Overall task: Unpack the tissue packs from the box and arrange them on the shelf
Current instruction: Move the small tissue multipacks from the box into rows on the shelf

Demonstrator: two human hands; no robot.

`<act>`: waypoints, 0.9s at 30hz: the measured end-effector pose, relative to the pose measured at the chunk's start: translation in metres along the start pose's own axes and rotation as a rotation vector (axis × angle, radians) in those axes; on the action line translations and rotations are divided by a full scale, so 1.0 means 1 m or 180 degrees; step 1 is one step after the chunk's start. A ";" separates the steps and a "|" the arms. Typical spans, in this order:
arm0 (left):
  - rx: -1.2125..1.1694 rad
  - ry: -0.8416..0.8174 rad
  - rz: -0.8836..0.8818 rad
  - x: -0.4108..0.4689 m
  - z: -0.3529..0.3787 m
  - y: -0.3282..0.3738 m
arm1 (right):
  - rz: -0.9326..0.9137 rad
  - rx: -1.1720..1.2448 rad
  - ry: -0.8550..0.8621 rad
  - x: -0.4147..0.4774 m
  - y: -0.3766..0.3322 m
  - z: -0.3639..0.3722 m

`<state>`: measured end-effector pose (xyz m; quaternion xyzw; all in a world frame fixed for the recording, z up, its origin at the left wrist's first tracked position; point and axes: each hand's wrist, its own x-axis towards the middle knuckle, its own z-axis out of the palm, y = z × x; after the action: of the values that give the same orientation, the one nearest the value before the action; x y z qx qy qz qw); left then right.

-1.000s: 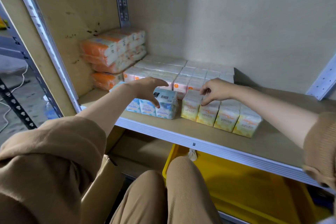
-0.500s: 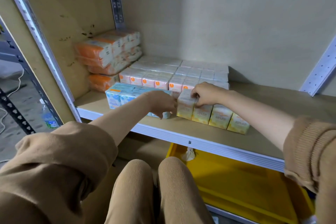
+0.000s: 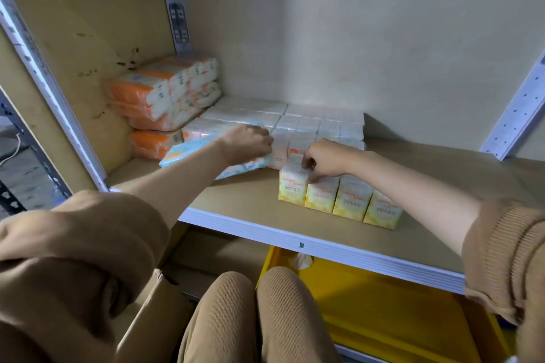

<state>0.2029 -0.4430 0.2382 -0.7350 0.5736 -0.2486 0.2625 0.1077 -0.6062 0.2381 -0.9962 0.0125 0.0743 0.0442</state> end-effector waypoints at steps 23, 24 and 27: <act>-0.2914 0.2120 -0.3965 -0.102 0.026 -0.040 | 0.0179 0.0078 -0.0176 0.010 -0.008 -0.009; -0.2971 0.2106 -0.4017 -0.107 0.029 -0.039 | 0.0196 0.0068 -0.0175 0.010 -0.009 -0.008; -0.3132 0.1861 -0.4192 -0.123 0.043 -0.033 | 0.0225 0.0032 -0.0133 0.011 -0.010 -0.007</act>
<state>0.2283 -0.3119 0.2203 -0.8538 0.1186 -0.2524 -0.4396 0.1195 -0.5974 0.2439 -0.9931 0.0472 0.0966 0.0467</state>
